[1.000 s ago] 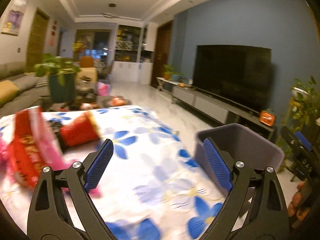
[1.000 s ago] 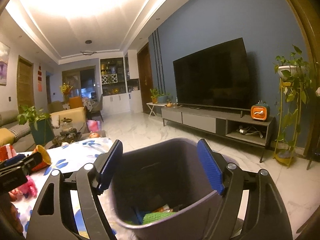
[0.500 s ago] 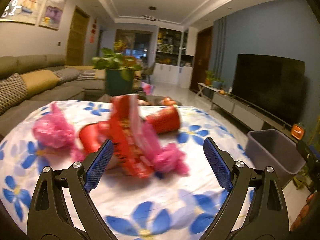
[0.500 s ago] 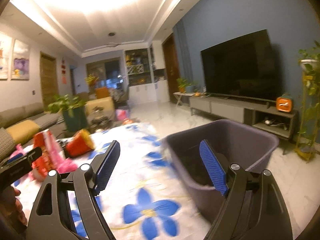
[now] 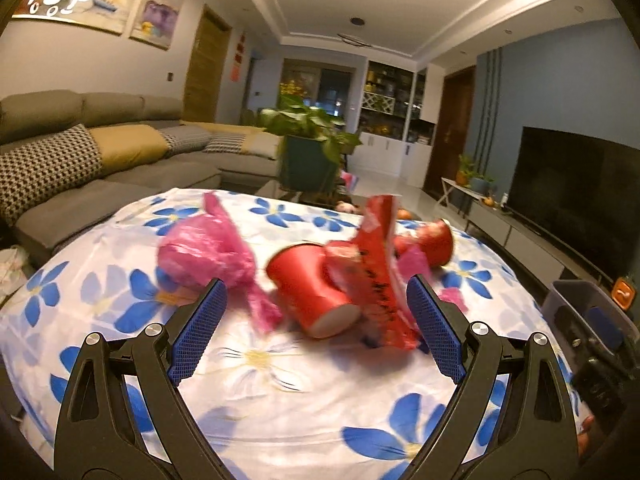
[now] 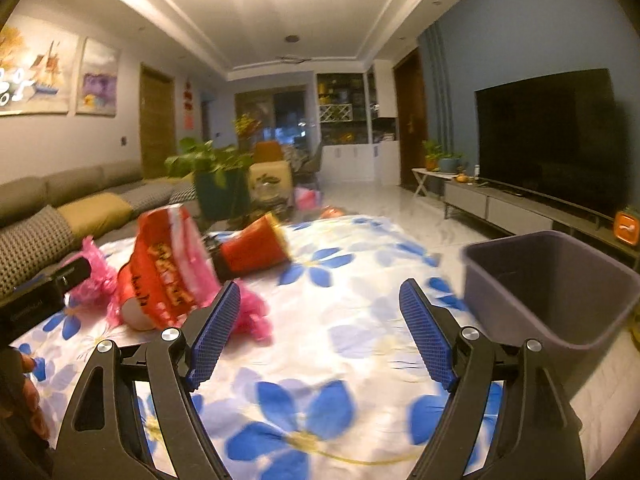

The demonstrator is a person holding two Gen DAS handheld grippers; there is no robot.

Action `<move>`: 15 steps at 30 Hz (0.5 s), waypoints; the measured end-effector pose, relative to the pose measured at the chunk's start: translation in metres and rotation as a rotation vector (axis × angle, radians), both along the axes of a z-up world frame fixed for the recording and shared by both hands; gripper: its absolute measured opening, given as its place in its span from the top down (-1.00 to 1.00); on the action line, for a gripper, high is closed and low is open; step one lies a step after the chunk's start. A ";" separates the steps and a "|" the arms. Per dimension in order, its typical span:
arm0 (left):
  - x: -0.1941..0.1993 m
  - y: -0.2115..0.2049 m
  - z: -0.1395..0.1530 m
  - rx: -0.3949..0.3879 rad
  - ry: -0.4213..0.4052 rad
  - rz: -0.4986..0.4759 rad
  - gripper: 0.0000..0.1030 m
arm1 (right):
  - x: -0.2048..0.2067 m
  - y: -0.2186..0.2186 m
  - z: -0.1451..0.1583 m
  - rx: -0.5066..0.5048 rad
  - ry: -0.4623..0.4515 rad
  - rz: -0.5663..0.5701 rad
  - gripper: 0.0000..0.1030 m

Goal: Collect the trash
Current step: 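Move both open tools back to the trash on the table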

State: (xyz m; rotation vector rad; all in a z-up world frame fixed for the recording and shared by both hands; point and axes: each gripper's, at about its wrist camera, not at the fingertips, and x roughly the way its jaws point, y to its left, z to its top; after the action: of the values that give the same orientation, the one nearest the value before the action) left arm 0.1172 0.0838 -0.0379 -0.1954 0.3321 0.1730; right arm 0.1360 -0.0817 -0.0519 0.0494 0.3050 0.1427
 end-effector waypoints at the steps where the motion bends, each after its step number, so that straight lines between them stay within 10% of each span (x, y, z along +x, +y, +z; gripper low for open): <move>1: -0.001 0.003 0.000 -0.001 -0.002 0.006 -0.74 | 0.004 0.007 -0.001 -0.005 0.004 0.009 -0.54; 15: 0.006 0.041 -0.004 -0.034 -0.009 0.048 -0.74 | 0.064 0.063 -0.011 -0.058 0.096 0.083 -0.54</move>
State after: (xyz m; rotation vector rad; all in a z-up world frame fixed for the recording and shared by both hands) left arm 0.1233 0.1249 -0.0423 -0.2382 0.3219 0.2137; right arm 0.2000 -0.0184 -0.0632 -0.0138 0.4070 0.2139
